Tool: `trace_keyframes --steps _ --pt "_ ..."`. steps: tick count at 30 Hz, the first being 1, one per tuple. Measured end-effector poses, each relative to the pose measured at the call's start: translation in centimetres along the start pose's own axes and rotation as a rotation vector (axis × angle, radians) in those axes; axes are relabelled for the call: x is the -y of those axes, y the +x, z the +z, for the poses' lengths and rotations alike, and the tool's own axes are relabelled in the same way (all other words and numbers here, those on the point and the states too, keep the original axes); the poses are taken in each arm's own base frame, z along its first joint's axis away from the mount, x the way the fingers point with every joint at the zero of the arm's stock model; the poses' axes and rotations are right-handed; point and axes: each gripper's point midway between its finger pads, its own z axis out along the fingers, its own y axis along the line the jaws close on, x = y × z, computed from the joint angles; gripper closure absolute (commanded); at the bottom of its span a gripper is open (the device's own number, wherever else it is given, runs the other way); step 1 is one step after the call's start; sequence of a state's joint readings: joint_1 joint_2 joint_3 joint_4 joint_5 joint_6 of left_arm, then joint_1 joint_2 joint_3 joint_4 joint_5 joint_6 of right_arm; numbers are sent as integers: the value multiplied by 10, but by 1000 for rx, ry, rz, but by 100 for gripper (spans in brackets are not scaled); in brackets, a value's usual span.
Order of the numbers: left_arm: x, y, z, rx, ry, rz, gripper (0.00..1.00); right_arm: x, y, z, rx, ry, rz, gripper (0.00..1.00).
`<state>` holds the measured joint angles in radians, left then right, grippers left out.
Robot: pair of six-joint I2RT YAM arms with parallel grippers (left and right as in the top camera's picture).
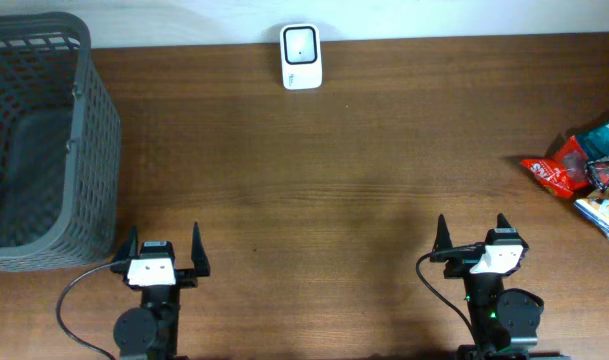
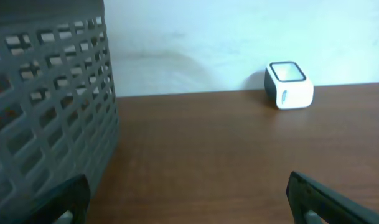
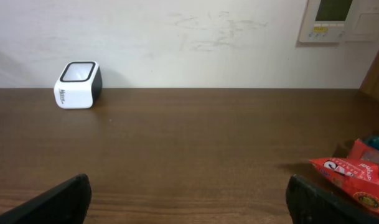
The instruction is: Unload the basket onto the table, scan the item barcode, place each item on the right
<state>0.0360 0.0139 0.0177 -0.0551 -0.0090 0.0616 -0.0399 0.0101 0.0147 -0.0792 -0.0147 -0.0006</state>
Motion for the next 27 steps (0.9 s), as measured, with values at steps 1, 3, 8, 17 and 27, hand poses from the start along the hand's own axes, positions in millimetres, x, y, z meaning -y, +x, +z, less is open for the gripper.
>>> trace_keyframes --steps 1,3,8,17,27 --pt "-1 5 0 -19 -8 0 1 0 0 0 0 0 1 2" --pt "-3 7 0 -26 -20 0 1 0 0 0 0 0 0 2" --pt "-10 7 0 -26 -62 -83 1 0 0 0 0 0 1 2" --pt "-11 8 0 -27 -69 -109 1 0 0 0 0 0 1 2" --pt "-8 8 0 -29 -49 -102 1 0 0 0 0 0 0 2"
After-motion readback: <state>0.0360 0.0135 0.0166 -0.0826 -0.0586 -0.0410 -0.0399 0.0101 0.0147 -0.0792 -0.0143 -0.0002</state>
